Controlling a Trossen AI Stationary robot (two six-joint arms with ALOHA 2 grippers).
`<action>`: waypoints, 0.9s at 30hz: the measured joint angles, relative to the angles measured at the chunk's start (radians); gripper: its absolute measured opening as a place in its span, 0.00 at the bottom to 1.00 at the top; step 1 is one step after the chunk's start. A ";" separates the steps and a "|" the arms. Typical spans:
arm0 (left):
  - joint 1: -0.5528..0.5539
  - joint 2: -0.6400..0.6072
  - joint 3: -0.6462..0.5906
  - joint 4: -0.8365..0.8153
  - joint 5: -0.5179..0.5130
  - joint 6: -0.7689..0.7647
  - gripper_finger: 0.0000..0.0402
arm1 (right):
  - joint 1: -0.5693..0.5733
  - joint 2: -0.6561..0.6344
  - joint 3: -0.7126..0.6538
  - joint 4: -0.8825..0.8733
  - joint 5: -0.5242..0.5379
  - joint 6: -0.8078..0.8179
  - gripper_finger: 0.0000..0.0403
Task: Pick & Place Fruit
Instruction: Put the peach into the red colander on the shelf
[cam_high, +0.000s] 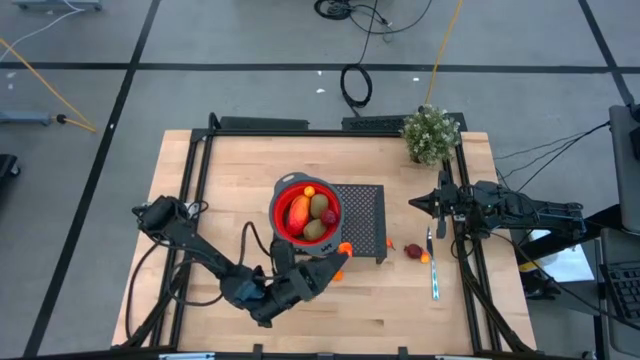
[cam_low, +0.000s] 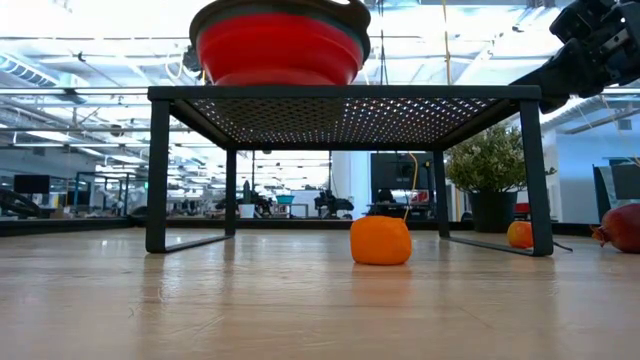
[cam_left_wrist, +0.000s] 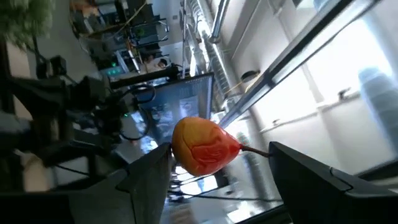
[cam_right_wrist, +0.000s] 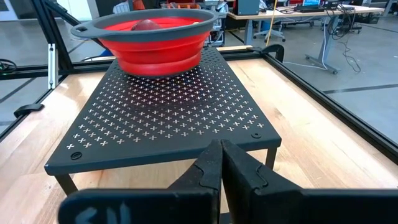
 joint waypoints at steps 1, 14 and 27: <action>-0.002 0.000 0.000 -0.004 0.000 0.040 0.67 | 0.000 0.000 0.000 0.000 0.000 0.000 0.00; -0.056 -0.022 0.000 -0.001 -0.386 0.722 0.67 | 0.000 0.000 0.000 0.000 0.000 0.000 0.00; 0.023 -0.135 0.000 -0.001 -0.528 1.272 0.57 | 0.000 0.000 0.000 0.000 0.000 0.000 0.00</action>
